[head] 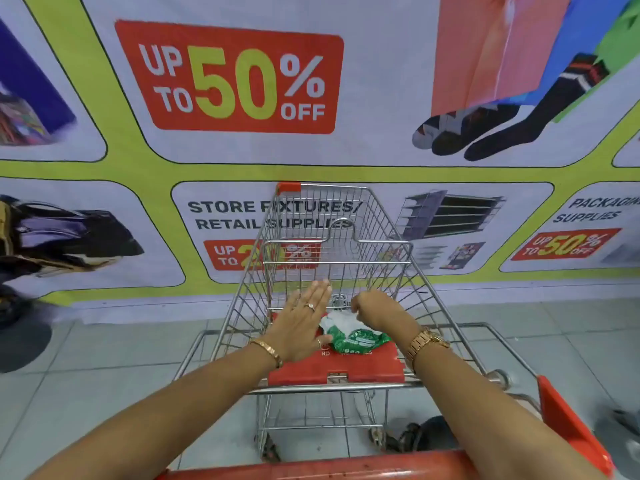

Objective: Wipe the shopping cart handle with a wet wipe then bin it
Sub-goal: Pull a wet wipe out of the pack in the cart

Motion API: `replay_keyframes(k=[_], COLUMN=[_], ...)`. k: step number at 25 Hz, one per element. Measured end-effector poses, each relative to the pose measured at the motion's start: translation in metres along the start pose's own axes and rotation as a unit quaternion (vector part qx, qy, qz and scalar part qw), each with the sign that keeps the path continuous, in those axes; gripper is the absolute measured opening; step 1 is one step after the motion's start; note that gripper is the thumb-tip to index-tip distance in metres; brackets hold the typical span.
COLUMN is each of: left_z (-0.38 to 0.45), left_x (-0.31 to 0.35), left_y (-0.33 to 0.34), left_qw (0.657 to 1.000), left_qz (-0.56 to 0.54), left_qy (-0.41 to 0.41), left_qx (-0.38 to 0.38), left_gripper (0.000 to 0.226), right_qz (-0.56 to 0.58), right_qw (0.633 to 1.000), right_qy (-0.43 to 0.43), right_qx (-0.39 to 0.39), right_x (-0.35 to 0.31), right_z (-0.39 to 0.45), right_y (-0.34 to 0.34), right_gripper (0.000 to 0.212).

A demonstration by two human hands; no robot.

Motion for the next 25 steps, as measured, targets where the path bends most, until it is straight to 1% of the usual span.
replay_keyframes(k=[2, 4, 6, 7, 9, 13, 17, 20, 22, 25], left_z=[0.006, 0.008, 0.007, 0.007, 0.005, 0.008, 0.006, 0.005, 0.004, 0.003], left_x=[-0.003, -0.008, -0.009, -0.008, -0.007, -0.006, -0.007, -0.006, -0.005, -0.003], left_y=[0.023, 0.041, 0.060, 0.066, 0.073, 0.072, 0.068, 0.066, 0.064, 0.062], left_qw=[0.996, 0.986, 0.971, 0.963, 0.953, 0.951, 0.946, 0.944, 0.944, 0.944], left_qz=[-0.019, -0.030, -0.044, -0.047, -0.034, -0.023, -0.022, -0.019, -0.016, -0.019], left_qy=[-0.016, -0.030, -0.023, -0.015, -0.002, 0.000, -0.004, -0.003, -0.003, -0.004], left_qx=[-0.089, -0.159, -0.234, -0.265, -0.300, -0.308, -0.323, -0.330, -0.330, -0.329], left_gripper=[0.089, 0.091, 0.089, 0.086, 0.081, 0.079, 0.078, 0.078, 0.078, 0.077], right_qz=[-0.005, -0.011, -0.022, -0.035, -0.070, -0.100, -0.050, 0.001, 0.032, 0.033], right_qw=[1.000, 0.999, 0.997, 0.997, 0.994, 0.992, 0.997, 0.998, 0.997, 0.997], right_qy=[0.006, 0.012, 0.001, -0.008, -0.022, -0.033, -0.013, -0.019, -0.025, -0.026], right_qx=[-0.029, -0.049, -0.069, -0.074, -0.079, -0.071, -0.058, -0.056, -0.059, -0.069], right_x=[0.001, 0.002, -0.003, -0.006, -0.013, -0.015, -0.004, 0.005, 0.011, 0.019], right_z=[0.008, 0.013, 0.018, 0.019, 0.021, 0.026, 0.024, 0.023, 0.023, 0.022], right_y=[0.012, 0.023, 0.030, 0.030, 0.032, 0.033, 0.029, 0.025, 0.023, 0.025], right_gripper=[0.023, 0.023, 0.024, 0.024, 0.023, 0.024, 0.020, 0.015, 0.015, 0.012])
Point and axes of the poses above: each hand's wrist, its own z-axis towards the middle knuckle, its own y-axis out of the palm, x = y × z, the point moved 7 cm from there along z, towards the middle knuckle, and after that the axes turned 7 degrees about -z, right-handed, at the moved point
